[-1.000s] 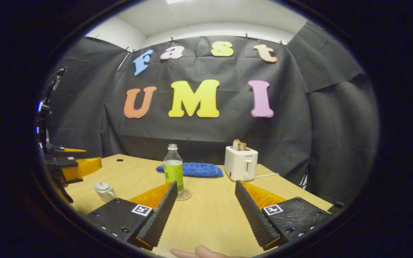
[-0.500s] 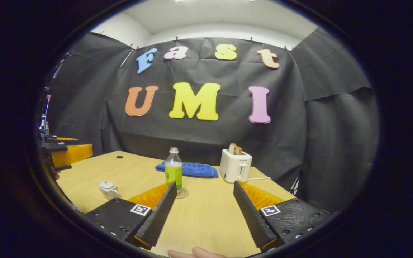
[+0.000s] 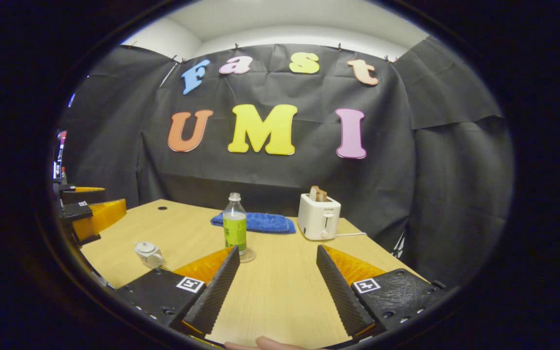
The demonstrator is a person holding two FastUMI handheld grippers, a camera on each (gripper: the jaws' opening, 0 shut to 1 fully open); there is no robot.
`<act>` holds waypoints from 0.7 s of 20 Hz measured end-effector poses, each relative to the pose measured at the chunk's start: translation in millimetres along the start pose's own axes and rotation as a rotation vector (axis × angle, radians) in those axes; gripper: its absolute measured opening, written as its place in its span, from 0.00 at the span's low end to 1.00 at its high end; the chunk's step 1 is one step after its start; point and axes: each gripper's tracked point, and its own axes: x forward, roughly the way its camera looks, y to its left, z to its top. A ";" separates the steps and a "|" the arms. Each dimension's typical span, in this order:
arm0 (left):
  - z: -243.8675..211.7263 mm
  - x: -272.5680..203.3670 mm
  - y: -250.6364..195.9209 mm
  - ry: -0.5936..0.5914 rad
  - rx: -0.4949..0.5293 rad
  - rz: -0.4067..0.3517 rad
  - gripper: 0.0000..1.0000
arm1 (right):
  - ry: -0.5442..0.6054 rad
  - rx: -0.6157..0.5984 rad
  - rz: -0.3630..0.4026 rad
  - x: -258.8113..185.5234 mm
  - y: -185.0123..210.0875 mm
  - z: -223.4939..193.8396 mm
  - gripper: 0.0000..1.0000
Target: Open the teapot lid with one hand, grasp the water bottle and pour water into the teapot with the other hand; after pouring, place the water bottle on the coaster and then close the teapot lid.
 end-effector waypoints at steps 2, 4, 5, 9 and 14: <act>-2.0 0.9 0.5 0.007 0.000 0.003 0.97 | 0.002 -0.002 0.029 -3.1 6.8 0.2 0.95; -4.6 2.7 1.1 0.017 -0.008 0.006 0.97 | 0.013 0.033 0.091 -7.4 20.8 -0.9 0.99; -6.7 2.9 -0.9 0.024 -0.016 0.003 0.97 | 0.016 0.044 0.103 -7.7 21.5 -0.8 0.99; -9.4 3.1 -5.5 0.034 -0.025 -0.007 0.98 | 0.049 0.047 0.079 -4.3 17.0 -8.7 0.92; -6.7 2.5 -10.0 0.023 0.000 -0.022 0.97 | 0.098 0.060 0.066 1.6 14.1 -18.4 0.95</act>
